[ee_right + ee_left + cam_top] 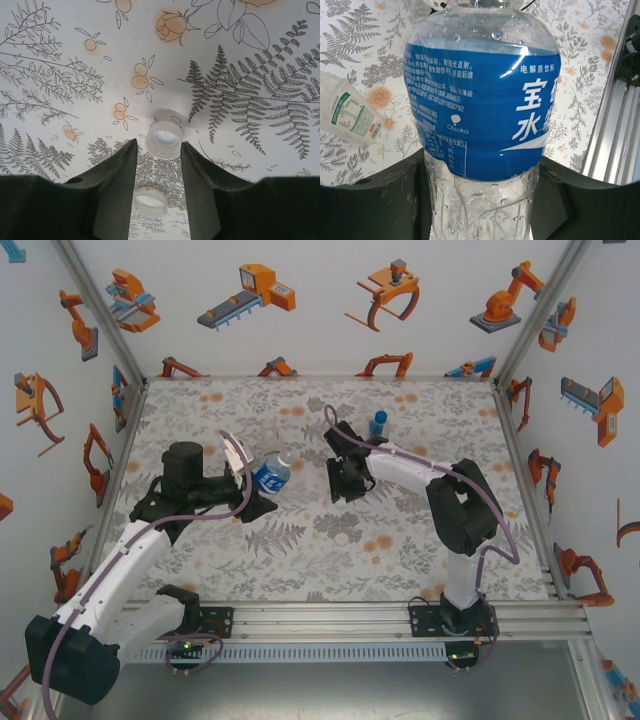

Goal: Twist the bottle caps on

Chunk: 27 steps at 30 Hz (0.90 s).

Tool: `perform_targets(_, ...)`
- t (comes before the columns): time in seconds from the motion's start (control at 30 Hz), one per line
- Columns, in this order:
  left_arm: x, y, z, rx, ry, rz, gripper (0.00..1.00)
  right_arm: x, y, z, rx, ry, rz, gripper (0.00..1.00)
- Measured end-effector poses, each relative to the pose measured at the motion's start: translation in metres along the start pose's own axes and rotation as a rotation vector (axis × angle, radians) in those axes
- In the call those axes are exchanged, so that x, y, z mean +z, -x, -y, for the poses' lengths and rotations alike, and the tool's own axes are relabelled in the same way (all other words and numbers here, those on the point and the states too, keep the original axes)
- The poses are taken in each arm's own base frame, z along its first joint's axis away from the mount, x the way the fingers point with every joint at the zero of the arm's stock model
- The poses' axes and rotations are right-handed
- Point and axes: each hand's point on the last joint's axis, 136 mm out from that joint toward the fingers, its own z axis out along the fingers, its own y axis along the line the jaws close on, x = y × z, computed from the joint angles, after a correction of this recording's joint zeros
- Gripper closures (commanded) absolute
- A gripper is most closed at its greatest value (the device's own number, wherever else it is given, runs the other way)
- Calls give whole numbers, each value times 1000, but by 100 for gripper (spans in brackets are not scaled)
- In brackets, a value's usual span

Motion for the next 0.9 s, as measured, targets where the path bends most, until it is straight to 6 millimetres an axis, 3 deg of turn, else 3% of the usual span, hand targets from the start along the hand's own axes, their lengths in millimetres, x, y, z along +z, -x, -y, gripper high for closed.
perform_targets(0.9, 0, -1, 0, -3, -1, -3, 100, 4, -3, 0, 0, 3, -13, 56)
